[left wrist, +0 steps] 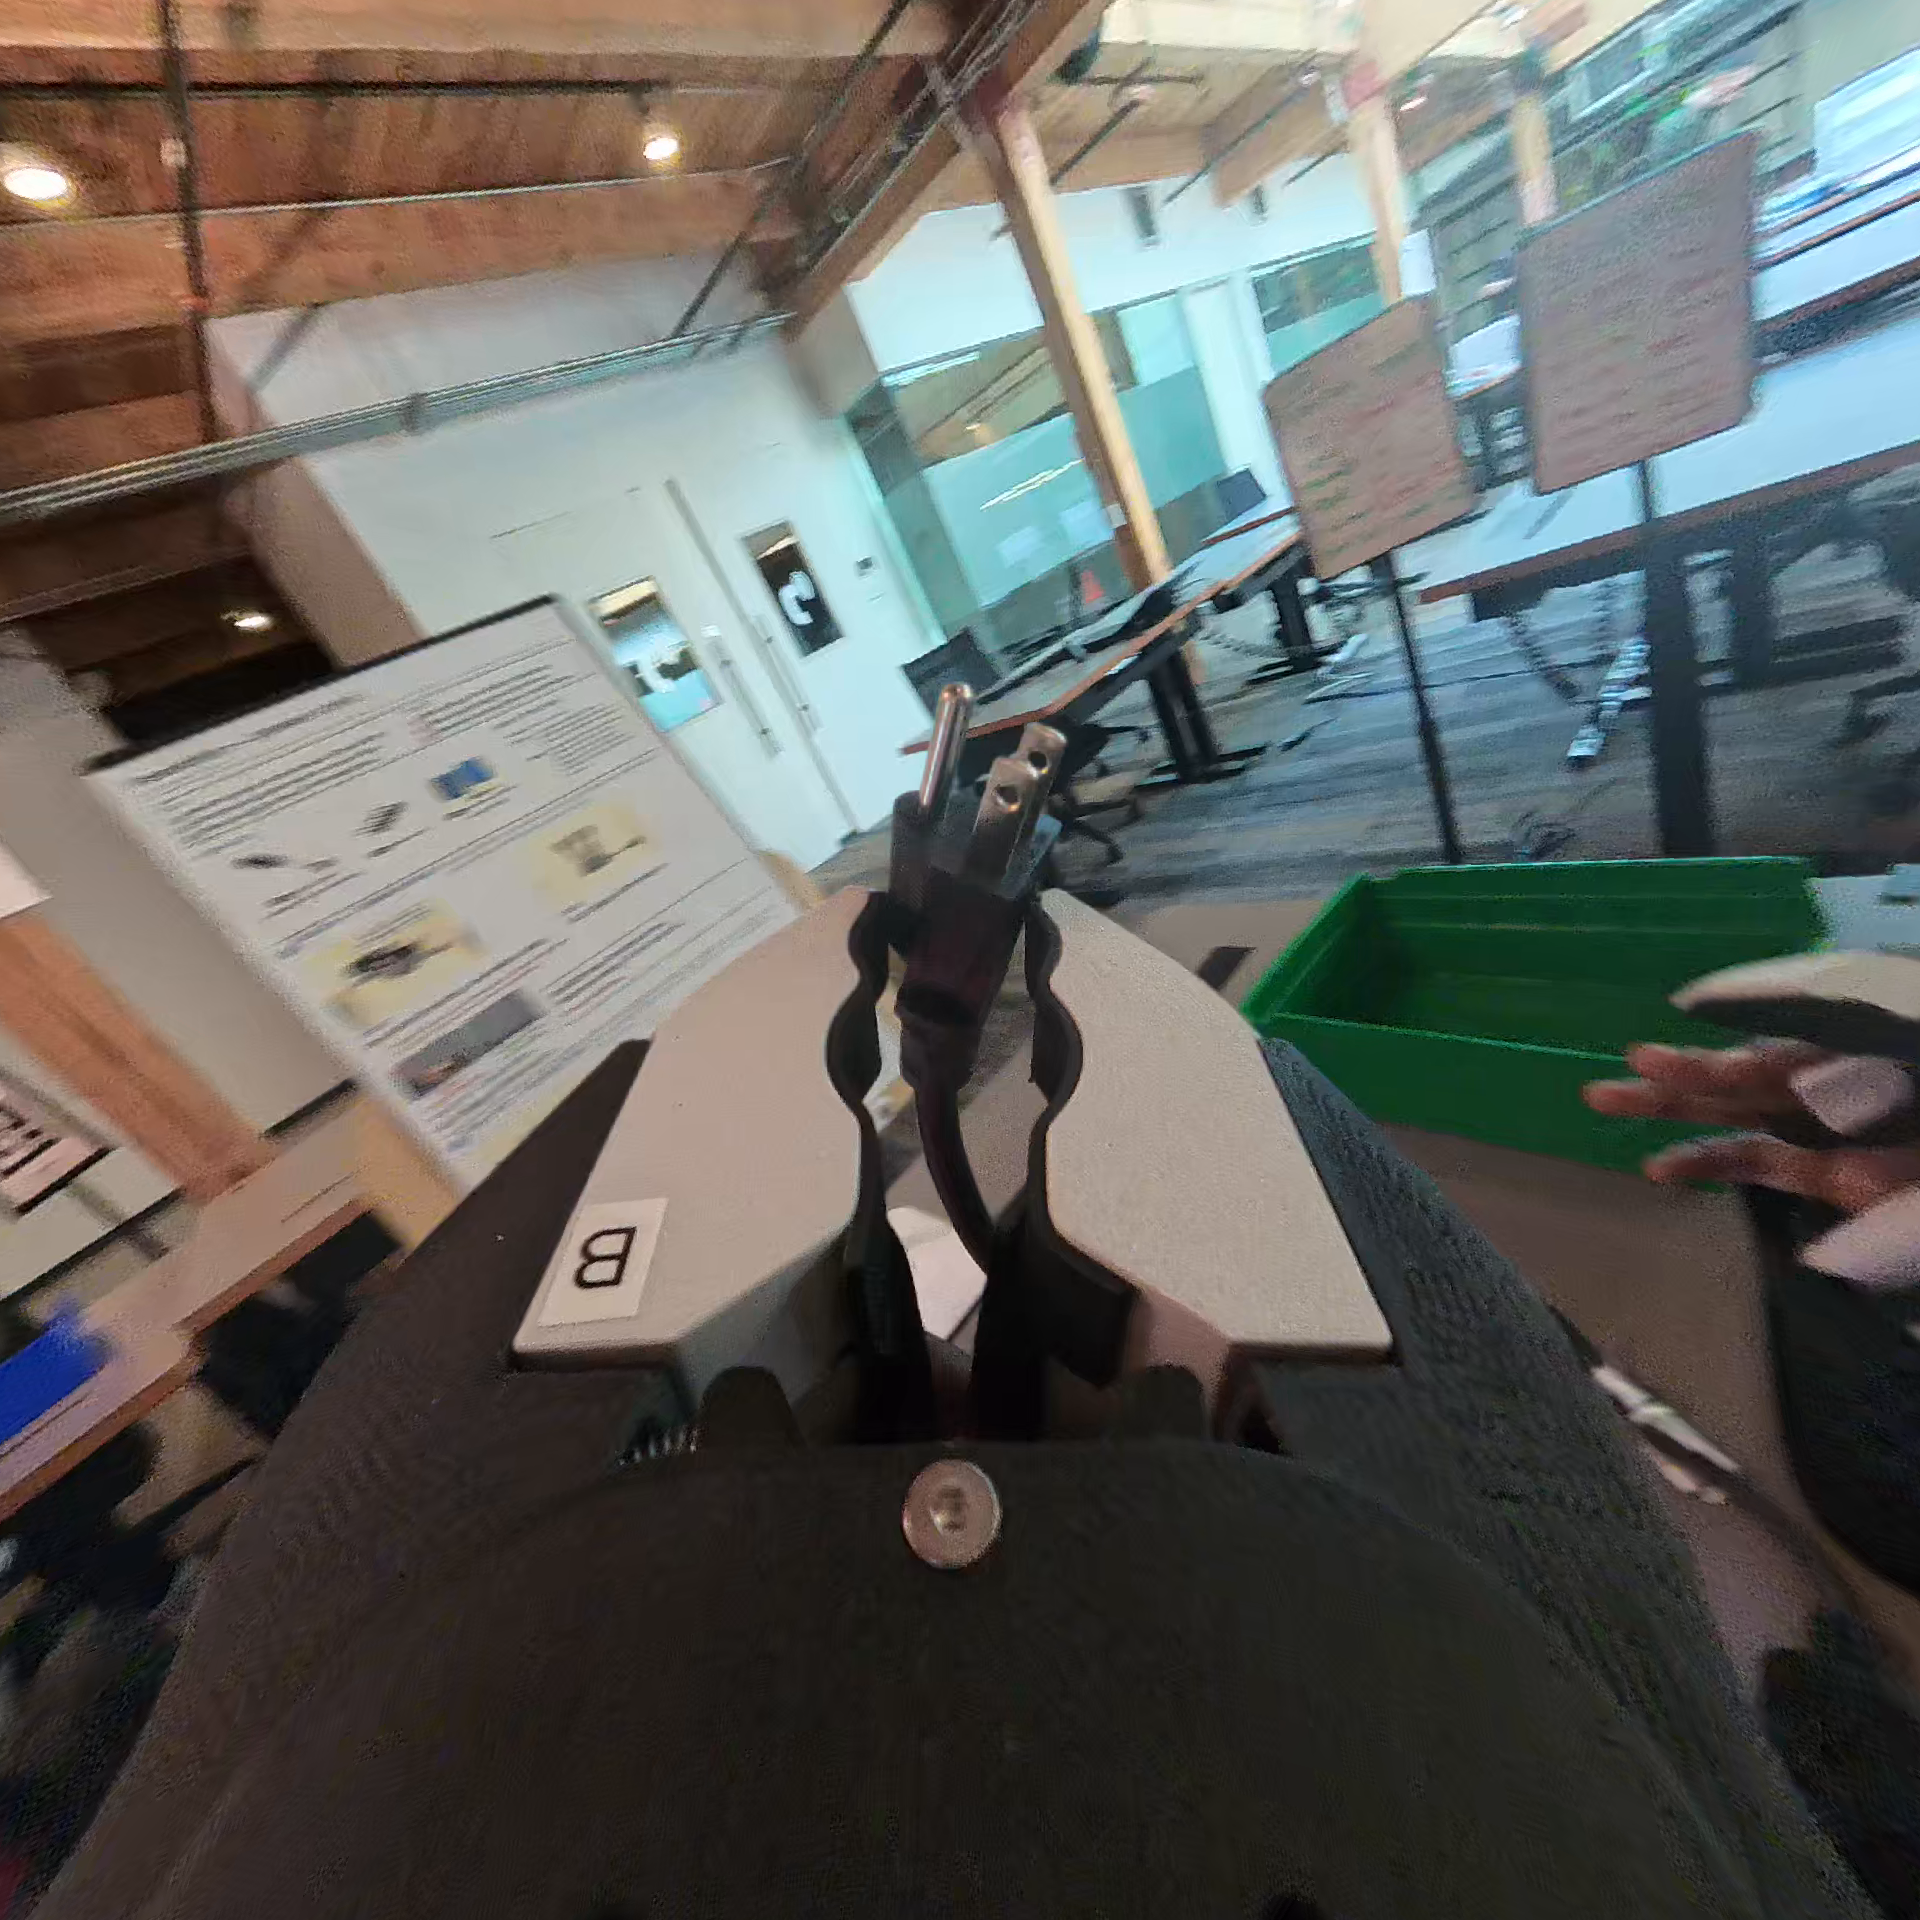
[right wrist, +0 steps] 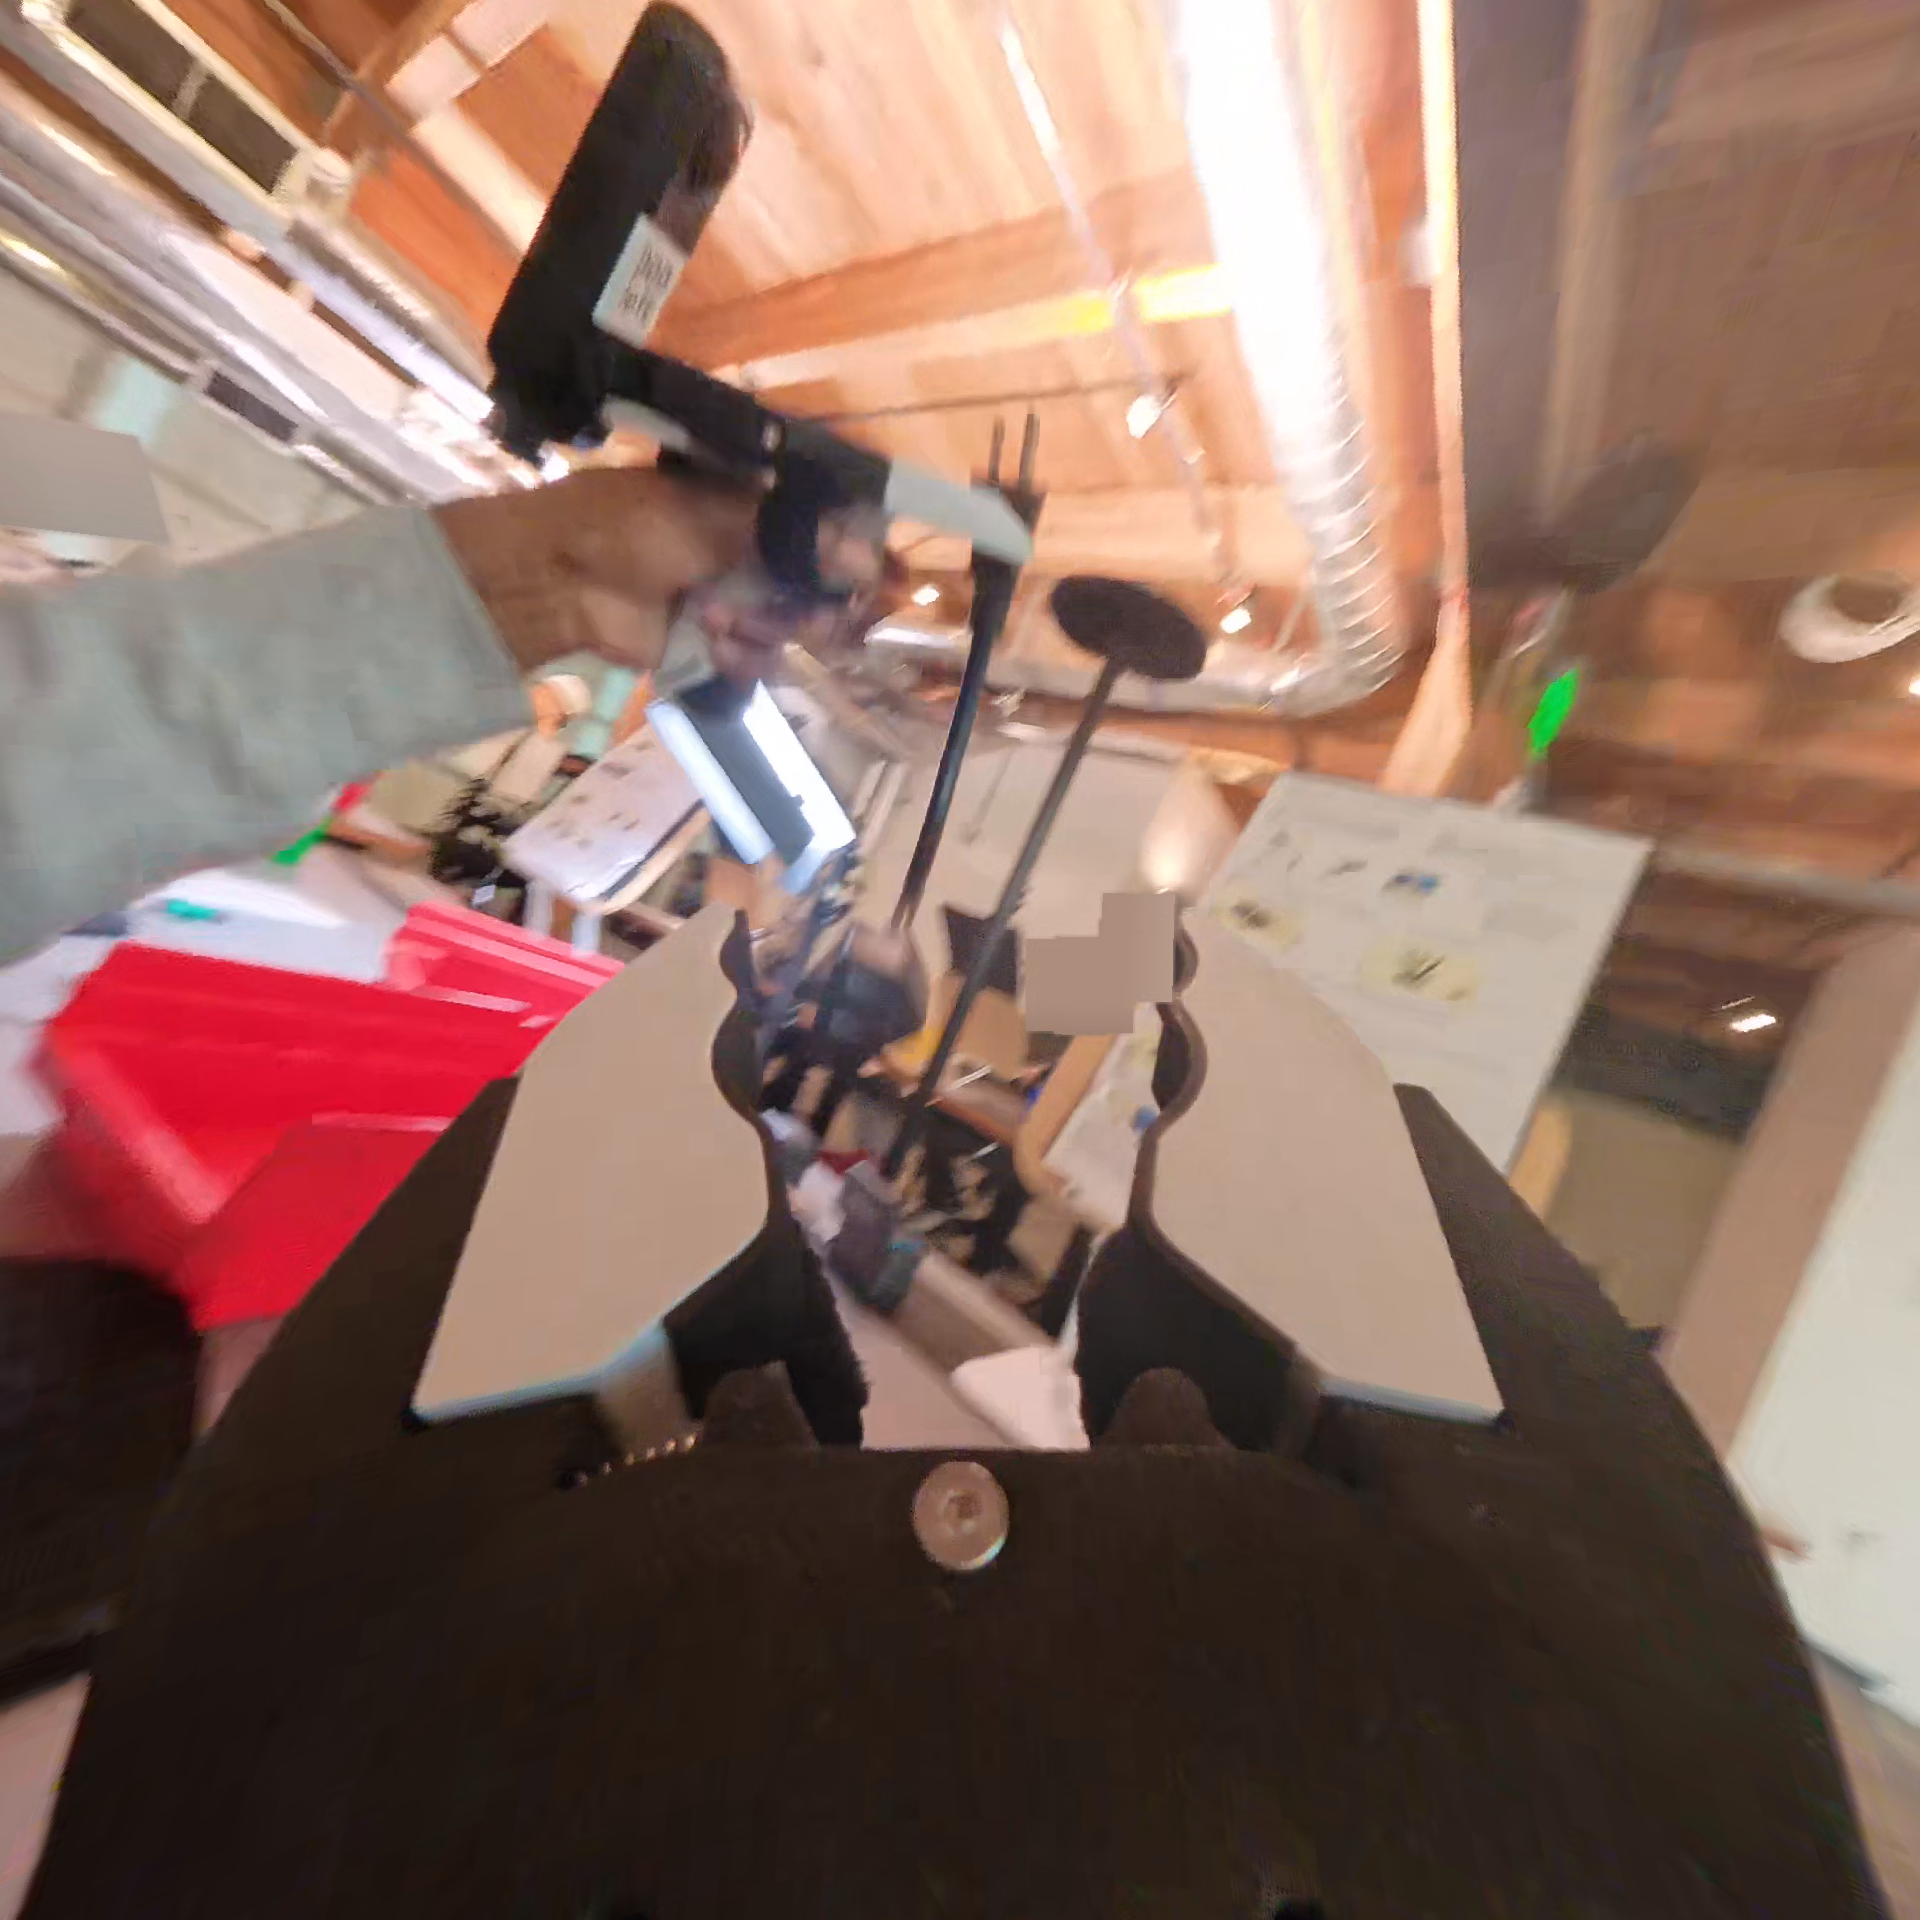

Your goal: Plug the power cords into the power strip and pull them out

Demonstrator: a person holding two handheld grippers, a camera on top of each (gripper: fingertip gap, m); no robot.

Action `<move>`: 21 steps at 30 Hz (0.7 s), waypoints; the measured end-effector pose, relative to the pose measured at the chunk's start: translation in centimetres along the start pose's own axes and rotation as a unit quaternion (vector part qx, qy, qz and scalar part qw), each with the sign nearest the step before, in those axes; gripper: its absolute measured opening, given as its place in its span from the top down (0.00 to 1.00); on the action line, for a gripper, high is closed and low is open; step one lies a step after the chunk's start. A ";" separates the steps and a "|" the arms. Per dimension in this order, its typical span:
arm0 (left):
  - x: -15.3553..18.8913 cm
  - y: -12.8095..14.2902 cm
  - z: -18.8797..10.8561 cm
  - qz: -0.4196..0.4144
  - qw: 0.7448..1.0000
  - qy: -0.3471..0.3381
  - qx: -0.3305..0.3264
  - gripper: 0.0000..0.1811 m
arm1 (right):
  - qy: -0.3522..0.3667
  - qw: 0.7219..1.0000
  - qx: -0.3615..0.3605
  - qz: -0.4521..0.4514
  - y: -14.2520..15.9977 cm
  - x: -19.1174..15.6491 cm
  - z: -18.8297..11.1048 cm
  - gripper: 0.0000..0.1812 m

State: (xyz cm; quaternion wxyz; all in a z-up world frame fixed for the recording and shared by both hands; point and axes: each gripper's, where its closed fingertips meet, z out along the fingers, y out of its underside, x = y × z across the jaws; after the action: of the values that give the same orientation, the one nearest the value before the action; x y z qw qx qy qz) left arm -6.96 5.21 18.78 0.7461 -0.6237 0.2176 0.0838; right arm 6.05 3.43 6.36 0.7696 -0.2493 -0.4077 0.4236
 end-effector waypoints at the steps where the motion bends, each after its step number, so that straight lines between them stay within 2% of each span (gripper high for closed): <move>1: 2.1 0.0 1.1 -0.003 1.000 0.021 0.004 0.87 | 0.019 1.000 0.008 -0.022 -1.2 0.5 0.5 0.61; 4: 8.0 0.8 3.9 -0.004 0.998 0.069 0.007 0.87 | 0.036 0.996 -0.036 -0.067 -2.3 1.8 1.7 0.65; 8: 13.9 2.0 6.2 0.022 0.994 0.108 -0.004 0.87 | 0.032 0.991 -0.126 -0.028 0.5 4.2 1.5 0.65; 11: 17.1 2.9 7.1 0.047 0.991 0.124 -0.017 0.87 | 0.041 0.993 -0.113 -0.007 1.6 5.6 0.7 0.68; 15: 20.1 4.2 7.9 0.028 0.989 0.145 -0.030 0.87 | 0.068 0.996 -0.053 0.002 1.4 6.8 -0.5 0.77; 17: 20.8 4.9 8.3 0.011 0.988 0.147 -0.035 0.87 | 0.081 0.995 -0.053 0.021 2.1 7.3 -1.3 0.85; 21: 21.4 6.5 8.9 -0.010 0.988 0.145 -0.056 0.87 | 0.057 0.994 -0.081 0.039 3.8 7.2 -2.2 0.86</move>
State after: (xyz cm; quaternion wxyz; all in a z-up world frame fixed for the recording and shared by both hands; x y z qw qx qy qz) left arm 11.46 12.00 4.91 0.6715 -0.6718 0.3127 -0.0029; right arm 8.40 11.45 5.44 0.7515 -0.3503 -0.3865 0.4039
